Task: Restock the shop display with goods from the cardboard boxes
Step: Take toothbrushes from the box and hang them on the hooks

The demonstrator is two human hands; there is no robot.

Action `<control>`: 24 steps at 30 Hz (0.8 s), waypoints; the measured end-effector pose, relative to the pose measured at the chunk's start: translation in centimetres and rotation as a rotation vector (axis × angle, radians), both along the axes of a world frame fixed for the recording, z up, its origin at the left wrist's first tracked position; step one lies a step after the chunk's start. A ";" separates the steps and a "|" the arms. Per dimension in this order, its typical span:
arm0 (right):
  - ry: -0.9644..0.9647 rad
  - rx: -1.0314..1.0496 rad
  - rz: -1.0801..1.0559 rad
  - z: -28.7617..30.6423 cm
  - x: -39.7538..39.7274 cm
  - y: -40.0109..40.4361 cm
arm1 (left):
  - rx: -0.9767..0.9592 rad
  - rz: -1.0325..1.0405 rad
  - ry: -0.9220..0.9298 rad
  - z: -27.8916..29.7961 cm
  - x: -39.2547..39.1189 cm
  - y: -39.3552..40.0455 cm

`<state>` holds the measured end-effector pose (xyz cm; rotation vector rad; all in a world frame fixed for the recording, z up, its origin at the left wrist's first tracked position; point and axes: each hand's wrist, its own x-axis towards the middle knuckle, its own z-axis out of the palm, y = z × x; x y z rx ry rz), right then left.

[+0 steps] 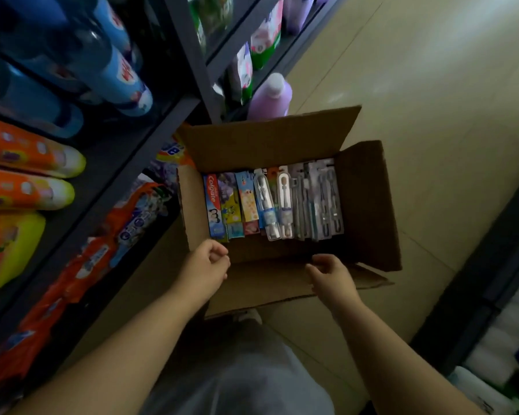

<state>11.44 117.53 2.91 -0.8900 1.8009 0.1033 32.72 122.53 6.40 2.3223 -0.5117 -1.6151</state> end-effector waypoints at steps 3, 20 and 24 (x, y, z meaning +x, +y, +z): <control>0.035 0.007 0.097 -5.2 0.8 -1.0 | 0.009 -0.001 0.011 -5.3 -0.2 -0.4; 0.488 -0.178 0.527 -26.3 6.4 -3.3 | -0.014 0.197 0.044 -23.6 -0.9 0.2; 0.512 -0.146 0.392 -27.5 7.2 -2.7 | -0.025 0.195 0.080 -24.1 -1.1 -0.1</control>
